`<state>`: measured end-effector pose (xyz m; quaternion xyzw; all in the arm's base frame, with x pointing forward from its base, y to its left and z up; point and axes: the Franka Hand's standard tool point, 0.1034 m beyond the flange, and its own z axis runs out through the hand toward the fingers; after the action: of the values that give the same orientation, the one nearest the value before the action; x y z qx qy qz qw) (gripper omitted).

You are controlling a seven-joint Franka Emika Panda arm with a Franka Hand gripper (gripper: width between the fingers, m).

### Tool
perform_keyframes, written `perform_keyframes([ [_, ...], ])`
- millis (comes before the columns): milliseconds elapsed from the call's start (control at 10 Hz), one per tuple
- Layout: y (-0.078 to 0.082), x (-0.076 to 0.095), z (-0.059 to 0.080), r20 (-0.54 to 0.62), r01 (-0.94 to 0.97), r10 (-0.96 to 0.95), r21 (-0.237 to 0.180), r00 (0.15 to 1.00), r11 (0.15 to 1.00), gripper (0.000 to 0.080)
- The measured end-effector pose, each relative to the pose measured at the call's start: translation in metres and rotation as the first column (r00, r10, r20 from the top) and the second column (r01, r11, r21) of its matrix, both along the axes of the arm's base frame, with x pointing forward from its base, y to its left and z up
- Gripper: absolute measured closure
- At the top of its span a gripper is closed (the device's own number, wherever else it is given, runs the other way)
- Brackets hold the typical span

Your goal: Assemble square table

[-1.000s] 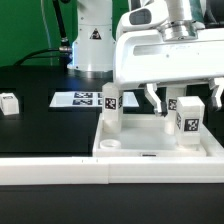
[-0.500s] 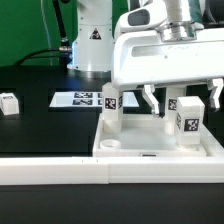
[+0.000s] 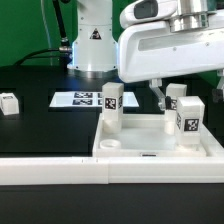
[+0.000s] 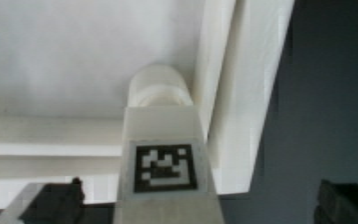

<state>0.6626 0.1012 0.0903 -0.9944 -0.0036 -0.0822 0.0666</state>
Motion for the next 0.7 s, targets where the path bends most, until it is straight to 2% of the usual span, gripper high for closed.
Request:
perform_keyframes([
  [200,-0.008,0.004,-0.008,-0.137,-0.012,0.012,0.005,0.990,1.000,0.0150],
  [300,-0.010,0.012,-0.011,-0.124,-0.010,0.010,-0.002,0.992,1.000,0.0150],
  [500,-0.009,0.011,-0.019,-0.134,0.008,-0.008,-0.003,0.991,1.000,0.0150],
  [700,-0.010,0.011,-0.019,-0.137,0.027,-0.027,-0.002,0.990,1.000,0.0150],
])
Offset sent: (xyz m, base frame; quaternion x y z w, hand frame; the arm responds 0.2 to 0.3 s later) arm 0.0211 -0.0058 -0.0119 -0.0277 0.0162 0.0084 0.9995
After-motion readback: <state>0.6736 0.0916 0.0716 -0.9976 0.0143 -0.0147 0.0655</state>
